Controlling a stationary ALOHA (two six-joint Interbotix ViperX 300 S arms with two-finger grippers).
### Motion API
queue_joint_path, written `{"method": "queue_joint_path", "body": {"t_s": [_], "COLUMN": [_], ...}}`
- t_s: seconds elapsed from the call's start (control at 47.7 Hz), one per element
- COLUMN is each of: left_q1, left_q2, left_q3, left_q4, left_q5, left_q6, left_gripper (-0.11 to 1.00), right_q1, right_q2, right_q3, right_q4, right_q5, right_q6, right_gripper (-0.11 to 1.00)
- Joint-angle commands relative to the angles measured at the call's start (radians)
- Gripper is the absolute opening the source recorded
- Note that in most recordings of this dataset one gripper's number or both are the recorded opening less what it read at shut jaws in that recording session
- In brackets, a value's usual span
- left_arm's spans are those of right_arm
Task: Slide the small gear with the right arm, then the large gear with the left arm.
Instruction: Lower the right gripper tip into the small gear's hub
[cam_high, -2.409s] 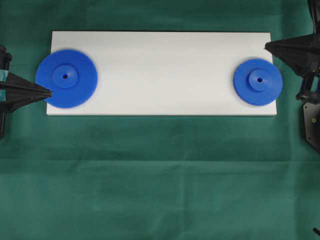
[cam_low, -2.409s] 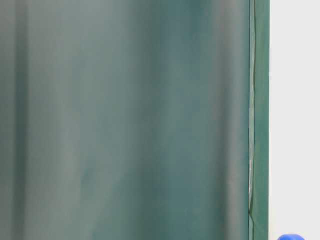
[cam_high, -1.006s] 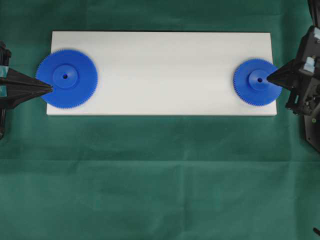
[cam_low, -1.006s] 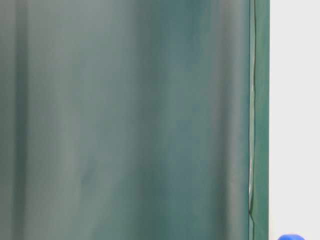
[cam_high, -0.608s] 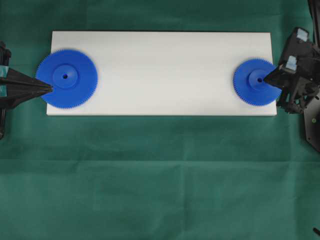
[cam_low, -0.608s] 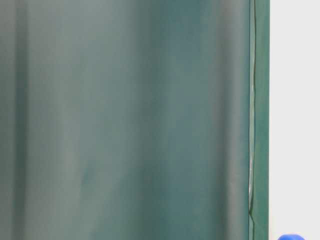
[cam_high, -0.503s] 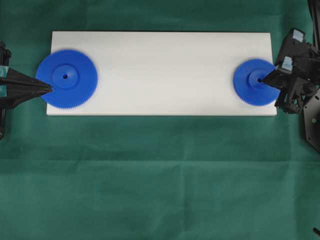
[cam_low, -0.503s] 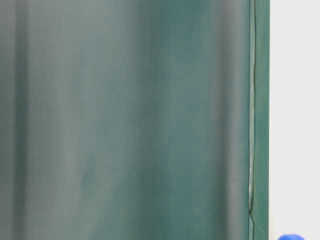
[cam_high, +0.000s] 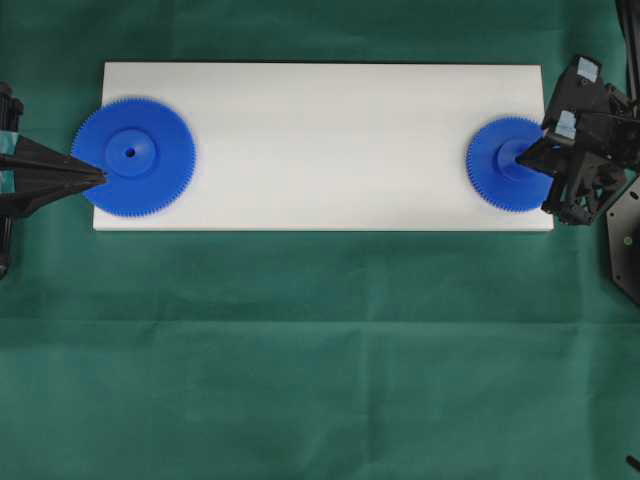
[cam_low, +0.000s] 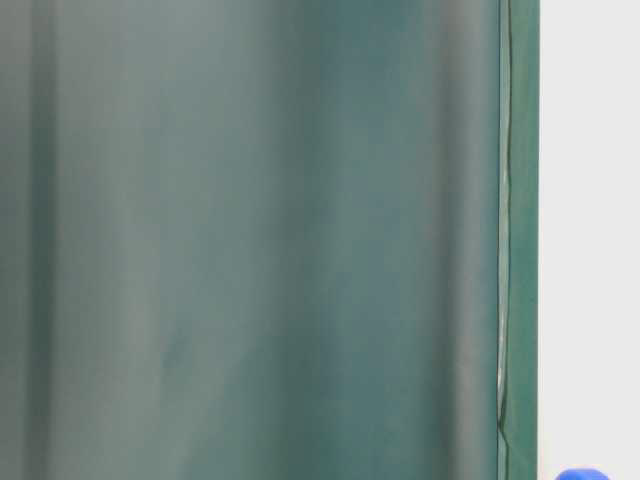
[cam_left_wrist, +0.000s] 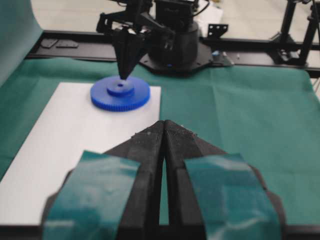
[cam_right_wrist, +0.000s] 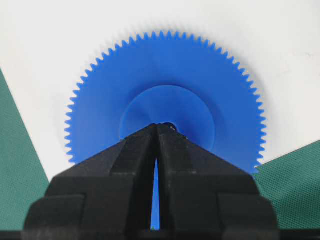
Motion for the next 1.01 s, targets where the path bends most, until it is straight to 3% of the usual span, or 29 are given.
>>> {"method": "queue_joint_path", "body": {"t_s": [0.0, 0.482, 0.796, 0.985], "left_q1": [0.002, 0.002, 0.002, 0.002], "left_q2": [0.011, 0.011, 0.011, 0.011], "left_q3": [-0.011, -0.003, -0.003, -0.003], "left_q4": [-0.003, -0.003, -0.003, -0.003], "left_q5": [-0.011, -0.012, -0.012, -0.014], "left_q6": [0.002, 0.002, 0.002, 0.002], "left_gripper": [0.00, 0.00, 0.00, 0.00], "right_q1": [-0.006, -0.012, -0.012, -0.015], "right_q2": [0.021, 0.126, 0.117, 0.110], "right_q3": [-0.017, -0.023, -0.028, -0.026], "right_q4": [-0.002, -0.002, -0.002, -0.003], "right_q5": [-0.009, -0.060, -0.029, -0.014], "right_q6": [0.000, 0.000, 0.003, 0.038], "right_gripper": [0.51, 0.51, 0.51, 0.51]}}
